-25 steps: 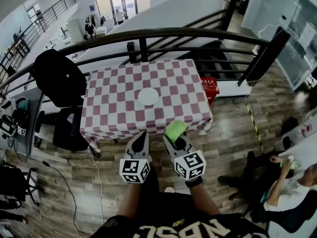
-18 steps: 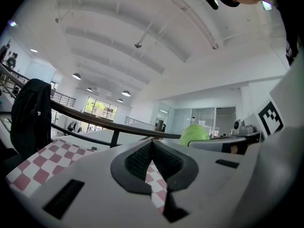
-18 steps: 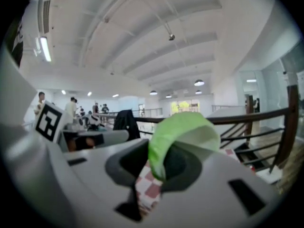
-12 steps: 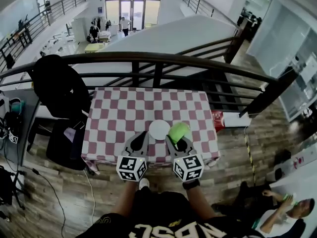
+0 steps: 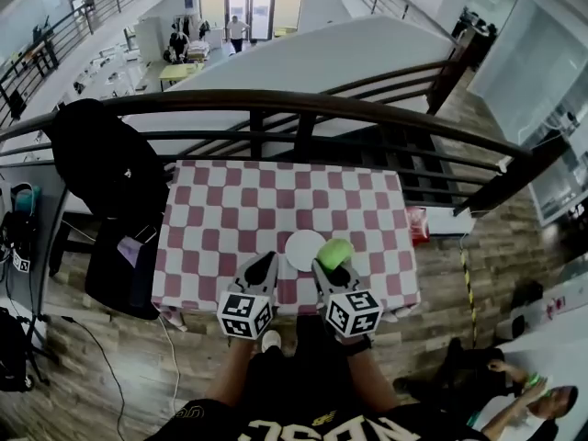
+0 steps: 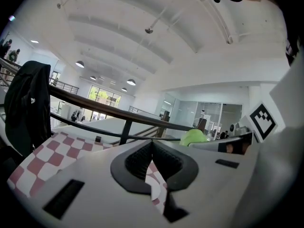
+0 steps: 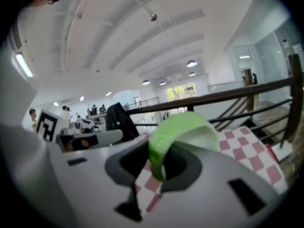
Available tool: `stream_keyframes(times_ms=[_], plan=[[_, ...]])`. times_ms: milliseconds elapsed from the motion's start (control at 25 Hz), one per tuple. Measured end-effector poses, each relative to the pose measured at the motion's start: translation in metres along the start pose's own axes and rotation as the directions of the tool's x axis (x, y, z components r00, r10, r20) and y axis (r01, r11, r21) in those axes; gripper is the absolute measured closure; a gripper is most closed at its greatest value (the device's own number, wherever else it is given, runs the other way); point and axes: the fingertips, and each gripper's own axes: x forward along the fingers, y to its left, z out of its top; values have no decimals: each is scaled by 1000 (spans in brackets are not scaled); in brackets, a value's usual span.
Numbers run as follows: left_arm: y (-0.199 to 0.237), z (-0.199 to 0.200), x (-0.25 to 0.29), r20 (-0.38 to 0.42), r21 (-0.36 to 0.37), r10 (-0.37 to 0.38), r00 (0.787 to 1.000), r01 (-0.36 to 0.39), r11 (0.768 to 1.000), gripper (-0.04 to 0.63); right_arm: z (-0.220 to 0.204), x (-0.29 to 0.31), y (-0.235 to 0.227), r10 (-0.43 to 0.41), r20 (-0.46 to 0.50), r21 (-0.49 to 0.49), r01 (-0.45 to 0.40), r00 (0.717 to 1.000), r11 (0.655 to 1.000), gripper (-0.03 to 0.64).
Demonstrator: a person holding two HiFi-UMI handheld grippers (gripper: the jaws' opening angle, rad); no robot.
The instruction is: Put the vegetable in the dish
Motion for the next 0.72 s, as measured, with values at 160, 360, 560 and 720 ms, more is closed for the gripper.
stream_keyframes(times_ms=[160,360,560,720], plan=[[18,-18,19,-32,-30,24,999,-25,999,575,-6,23,-23,42,-31,30,-41,999,999,531],[22,-36,47,-78,-60,-22,997,17,998,575,-21,50,-45,113,-84,124,-102,990,987,531],[29,-62,66,-136,-165,-69,988,46,985,575,-44,69,-53,225,-129,262,-186,966,947,531],[25,-76,72,-138,-206,-197,971,166,964,565,-55,78,-47,390,-89,441,-315,917,841,531]])
